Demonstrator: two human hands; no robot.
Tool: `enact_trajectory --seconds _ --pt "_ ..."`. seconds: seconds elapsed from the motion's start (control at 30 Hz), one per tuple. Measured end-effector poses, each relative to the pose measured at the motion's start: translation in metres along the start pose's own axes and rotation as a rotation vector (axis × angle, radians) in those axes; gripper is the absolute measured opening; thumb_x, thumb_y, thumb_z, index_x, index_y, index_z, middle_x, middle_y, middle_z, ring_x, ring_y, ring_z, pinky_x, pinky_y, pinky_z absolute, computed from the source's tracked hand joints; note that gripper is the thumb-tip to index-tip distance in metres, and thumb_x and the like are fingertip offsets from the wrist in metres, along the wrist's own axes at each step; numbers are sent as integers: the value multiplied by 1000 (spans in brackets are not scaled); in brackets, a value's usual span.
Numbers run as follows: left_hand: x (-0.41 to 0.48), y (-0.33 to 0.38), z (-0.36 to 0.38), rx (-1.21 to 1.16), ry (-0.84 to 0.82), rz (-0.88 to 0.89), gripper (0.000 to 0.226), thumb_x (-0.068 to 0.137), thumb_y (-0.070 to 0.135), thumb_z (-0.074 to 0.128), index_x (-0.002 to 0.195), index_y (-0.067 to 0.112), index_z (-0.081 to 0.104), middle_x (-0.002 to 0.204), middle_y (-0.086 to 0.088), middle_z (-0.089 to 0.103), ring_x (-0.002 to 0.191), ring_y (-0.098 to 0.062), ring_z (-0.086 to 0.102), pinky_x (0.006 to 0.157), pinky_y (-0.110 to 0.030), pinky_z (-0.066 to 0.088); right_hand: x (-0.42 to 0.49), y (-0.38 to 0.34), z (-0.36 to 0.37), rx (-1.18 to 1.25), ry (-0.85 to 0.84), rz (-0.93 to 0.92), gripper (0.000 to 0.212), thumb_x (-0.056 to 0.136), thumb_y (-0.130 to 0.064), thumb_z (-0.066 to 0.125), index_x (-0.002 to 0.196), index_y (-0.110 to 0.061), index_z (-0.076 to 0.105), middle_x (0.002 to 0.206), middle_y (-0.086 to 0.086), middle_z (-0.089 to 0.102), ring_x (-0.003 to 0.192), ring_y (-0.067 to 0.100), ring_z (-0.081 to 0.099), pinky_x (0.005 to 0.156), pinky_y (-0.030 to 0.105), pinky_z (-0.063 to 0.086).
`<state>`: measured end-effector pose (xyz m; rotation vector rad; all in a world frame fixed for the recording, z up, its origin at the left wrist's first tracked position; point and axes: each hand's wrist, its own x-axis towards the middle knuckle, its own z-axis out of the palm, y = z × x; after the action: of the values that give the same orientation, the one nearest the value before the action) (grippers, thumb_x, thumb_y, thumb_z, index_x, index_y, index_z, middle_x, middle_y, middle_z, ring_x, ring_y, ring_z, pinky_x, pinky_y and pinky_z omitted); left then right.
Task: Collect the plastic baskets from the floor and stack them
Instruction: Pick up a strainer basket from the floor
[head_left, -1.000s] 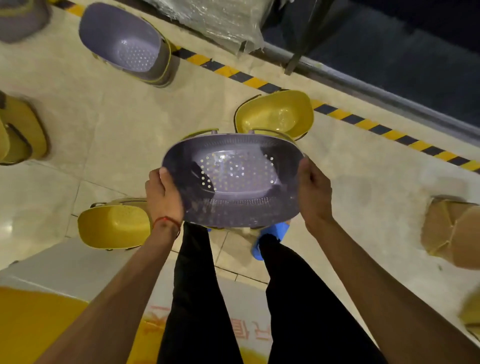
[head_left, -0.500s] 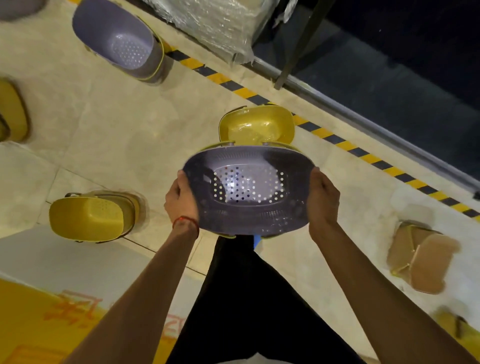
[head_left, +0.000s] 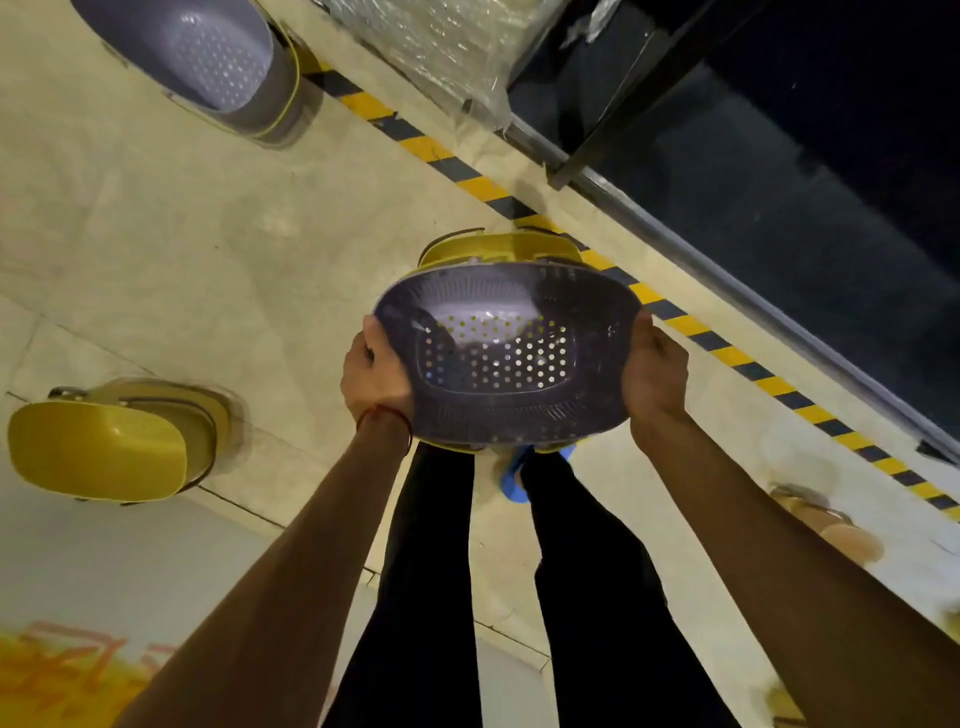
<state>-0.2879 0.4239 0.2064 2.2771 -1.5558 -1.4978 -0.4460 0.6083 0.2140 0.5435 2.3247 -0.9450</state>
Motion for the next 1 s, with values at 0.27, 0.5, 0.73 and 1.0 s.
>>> enact_trajectory --seconds 0.27,0.5,0.73,1.0 --pt "49 5 82 35 112 13 55 104 52 27 126 19 66 130 -14 63 122 -39 52 102 -38 39 92 -1 42 -57 52 -79 53 108 -46 29 134 -13 63 140 14 60 129 37 53 111 47 39" --pt "97 -4 137 69 147 35 57 105 51 26 125 17 66 128 -16 64 120 -40 53 102 -40 39 163 19 76 -26 -12 -148 49 110 -38 31 136 -9 61 139 16 61 128 36 55 110 46 42" --pt "135 -19 167 114 198 17 58 104 53 24 122 19 67 123 -15 67 117 -39 55 99 -40 40 197 41 114 -126 5 -132 49 111 -34 28 138 -6 58 140 21 58 127 40 53 100 36 39" --pt "166 -50 191 98 257 4 56 103 56 24 113 23 68 117 -14 68 111 -40 54 85 -35 35 216 72 146 -76 120 -203 46 111 -35 31 129 -8 63 131 18 65 119 38 58 87 26 37"
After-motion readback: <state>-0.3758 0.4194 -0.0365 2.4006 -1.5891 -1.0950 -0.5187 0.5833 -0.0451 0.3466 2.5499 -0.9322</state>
